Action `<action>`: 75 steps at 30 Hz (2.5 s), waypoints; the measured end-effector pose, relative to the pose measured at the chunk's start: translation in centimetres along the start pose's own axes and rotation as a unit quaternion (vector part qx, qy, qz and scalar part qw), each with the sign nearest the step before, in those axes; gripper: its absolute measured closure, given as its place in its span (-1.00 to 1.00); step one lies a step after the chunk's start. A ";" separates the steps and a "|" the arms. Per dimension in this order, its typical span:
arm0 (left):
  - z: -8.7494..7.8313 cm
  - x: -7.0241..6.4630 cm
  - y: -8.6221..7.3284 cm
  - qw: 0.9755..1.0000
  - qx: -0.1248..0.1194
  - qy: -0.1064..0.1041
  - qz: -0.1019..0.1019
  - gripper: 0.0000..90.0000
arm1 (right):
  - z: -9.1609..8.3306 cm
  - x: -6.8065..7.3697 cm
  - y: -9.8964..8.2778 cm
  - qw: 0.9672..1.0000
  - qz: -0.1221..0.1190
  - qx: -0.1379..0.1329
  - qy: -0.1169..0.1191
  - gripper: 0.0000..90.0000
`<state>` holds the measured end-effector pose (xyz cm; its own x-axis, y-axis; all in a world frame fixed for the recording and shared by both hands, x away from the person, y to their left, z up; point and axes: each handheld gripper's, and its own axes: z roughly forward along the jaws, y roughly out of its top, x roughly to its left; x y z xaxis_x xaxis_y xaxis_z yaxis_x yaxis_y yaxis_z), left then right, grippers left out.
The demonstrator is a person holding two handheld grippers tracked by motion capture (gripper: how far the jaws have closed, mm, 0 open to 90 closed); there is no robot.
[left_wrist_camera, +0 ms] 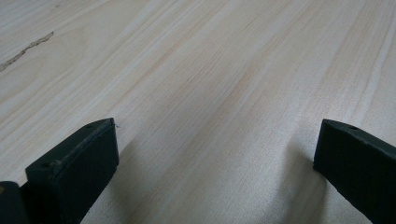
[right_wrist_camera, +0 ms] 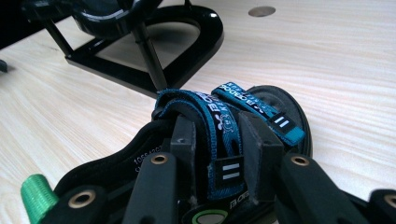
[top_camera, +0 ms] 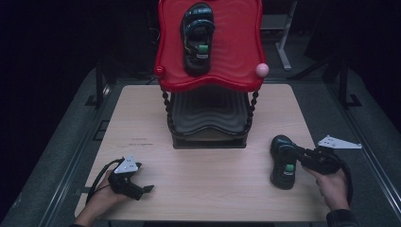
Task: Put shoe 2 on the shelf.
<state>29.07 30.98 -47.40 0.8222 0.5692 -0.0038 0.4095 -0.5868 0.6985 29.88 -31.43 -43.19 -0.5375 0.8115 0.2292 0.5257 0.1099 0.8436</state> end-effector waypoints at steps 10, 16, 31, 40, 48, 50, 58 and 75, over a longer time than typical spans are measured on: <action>0.0 0.0 0.0 1.000 0.001 0.000 0.000 -1.00 | -1.7 1.3 3.0 1.000 -0.007 -0.023 0.000 0.51; 0.0 0.0 0.0 1.000 0.001 0.000 0.000 -1.00 | -2.4 2.0 5.2 0.999 -0.016 -0.032 0.000 0.52; 0.0 0.0 0.0 1.000 0.001 0.000 0.000 -1.00 | -4.1 3.8 10.8 0.997 -0.041 -0.065 0.000 0.52; 0.0 0.0 0.0 1.000 0.000 0.000 -0.001 -1.00 | -5.6 4.8 14.7 0.995 -0.057 -0.085 0.001 0.52; 0.0 0.0 0.0 1.000 0.002 0.000 0.001 -1.00 | -7.3 5.5 18.3 0.992 -0.061 -0.110 0.009 0.53; 0.0 0.0 0.0 1.000 0.002 0.000 0.001 -1.00 | -7.6 5.7 19.2 0.991 -0.066 -0.116 0.007 0.53; 0.0 0.0 0.0 1.000 0.003 -0.001 0.001 -1.00 | -8.9 6.8 23.0 0.988 -0.080 -0.134 0.009 0.53; 0.0 0.0 0.0 1.000 0.001 0.000 0.001 -1.00 | -9.0 9.8 30.0 0.980 -0.108 -0.166 0.029 0.53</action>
<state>29.06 30.99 -47.40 0.8227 0.5685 -0.0025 0.4092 -0.5892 0.6967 34.47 -25.38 -11.26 -0.6535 0.7555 0.0472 0.1572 0.0744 0.9848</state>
